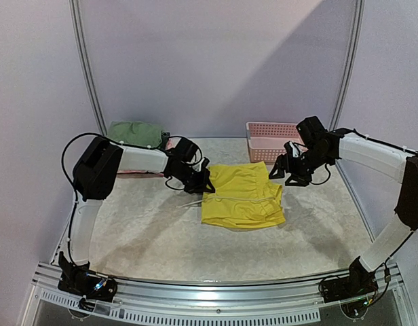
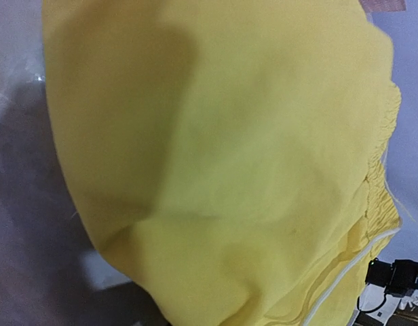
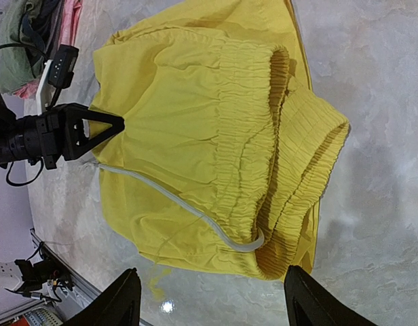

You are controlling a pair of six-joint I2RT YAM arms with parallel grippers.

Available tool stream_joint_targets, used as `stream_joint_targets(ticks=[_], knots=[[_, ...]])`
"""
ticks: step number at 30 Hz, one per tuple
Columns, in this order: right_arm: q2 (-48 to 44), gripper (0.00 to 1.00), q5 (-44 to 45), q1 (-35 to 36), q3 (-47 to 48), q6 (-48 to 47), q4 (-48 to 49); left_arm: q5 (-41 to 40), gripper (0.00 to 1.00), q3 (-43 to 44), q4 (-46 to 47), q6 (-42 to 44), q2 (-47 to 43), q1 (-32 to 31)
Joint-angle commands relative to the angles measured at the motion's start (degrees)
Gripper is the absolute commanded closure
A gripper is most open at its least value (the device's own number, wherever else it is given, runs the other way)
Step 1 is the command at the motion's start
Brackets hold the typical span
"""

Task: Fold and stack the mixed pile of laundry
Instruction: Pick up the square-folded shorts from the center of the board.

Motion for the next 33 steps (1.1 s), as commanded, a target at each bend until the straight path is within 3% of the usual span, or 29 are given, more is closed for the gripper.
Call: stream_joint_targets(ticks=[1, 8, 33], knots=[[-1.1, 0.27, 0.0, -0.2, -0.5, 0.5, 0.8, -3.2, 1.00, 4.6, -10.3, 5.5, -0.1, -0.7], [-0.5, 0.27, -0.4, -0.2, -0.7, 0.7, 2.1, -7.2, 1.00, 11.2, -20.9, 11.5, -0.6, -0.1], [-1.0, 0.27, -0.9, -0.2, -3.6, 1.7, 4.1, -16.0, 1.00, 26.9, -40.8, 24.3, 1.0, 3.7]])
